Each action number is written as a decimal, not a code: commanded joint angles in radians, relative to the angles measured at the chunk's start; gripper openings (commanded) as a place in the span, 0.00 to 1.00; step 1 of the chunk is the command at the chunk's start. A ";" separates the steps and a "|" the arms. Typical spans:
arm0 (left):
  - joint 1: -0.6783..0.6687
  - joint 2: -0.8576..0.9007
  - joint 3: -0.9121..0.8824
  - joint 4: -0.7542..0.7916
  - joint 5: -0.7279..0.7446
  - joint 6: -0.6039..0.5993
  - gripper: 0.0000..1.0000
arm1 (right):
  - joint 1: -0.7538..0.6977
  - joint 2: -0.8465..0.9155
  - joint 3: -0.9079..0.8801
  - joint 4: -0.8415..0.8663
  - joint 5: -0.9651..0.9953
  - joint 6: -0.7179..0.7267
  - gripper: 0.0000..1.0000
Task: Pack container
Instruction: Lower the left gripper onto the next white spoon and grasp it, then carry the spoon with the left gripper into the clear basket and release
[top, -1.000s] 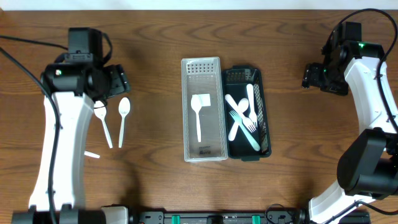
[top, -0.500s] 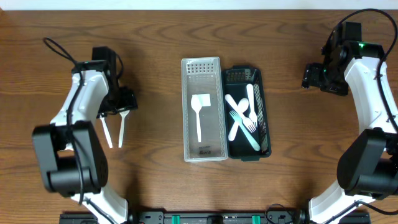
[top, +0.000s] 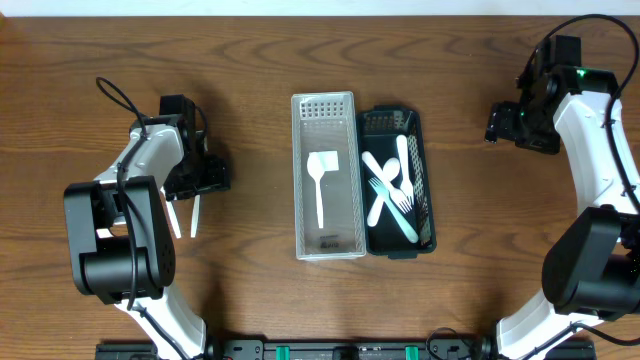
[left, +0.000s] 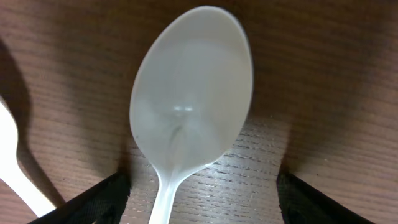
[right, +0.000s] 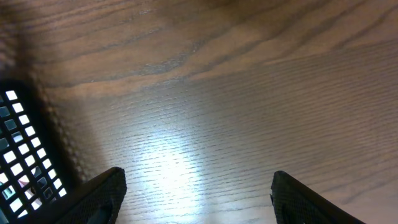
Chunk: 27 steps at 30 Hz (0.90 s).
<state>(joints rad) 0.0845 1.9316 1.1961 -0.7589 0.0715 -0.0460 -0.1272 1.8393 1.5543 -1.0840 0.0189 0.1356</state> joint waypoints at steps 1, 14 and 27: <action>0.004 0.012 -0.021 -0.002 0.000 0.024 0.66 | -0.001 0.000 -0.003 -0.003 0.000 -0.014 0.78; 0.004 0.011 -0.021 -0.016 0.000 0.023 0.14 | -0.001 0.000 -0.003 -0.005 0.000 -0.014 0.77; -0.091 -0.167 0.087 -0.137 0.000 0.006 0.06 | -0.001 0.000 -0.003 -0.004 0.000 -0.014 0.77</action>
<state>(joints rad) 0.0456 1.8637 1.2057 -0.8631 0.0715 -0.0261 -0.1272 1.8393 1.5543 -1.0870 0.0189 0.1356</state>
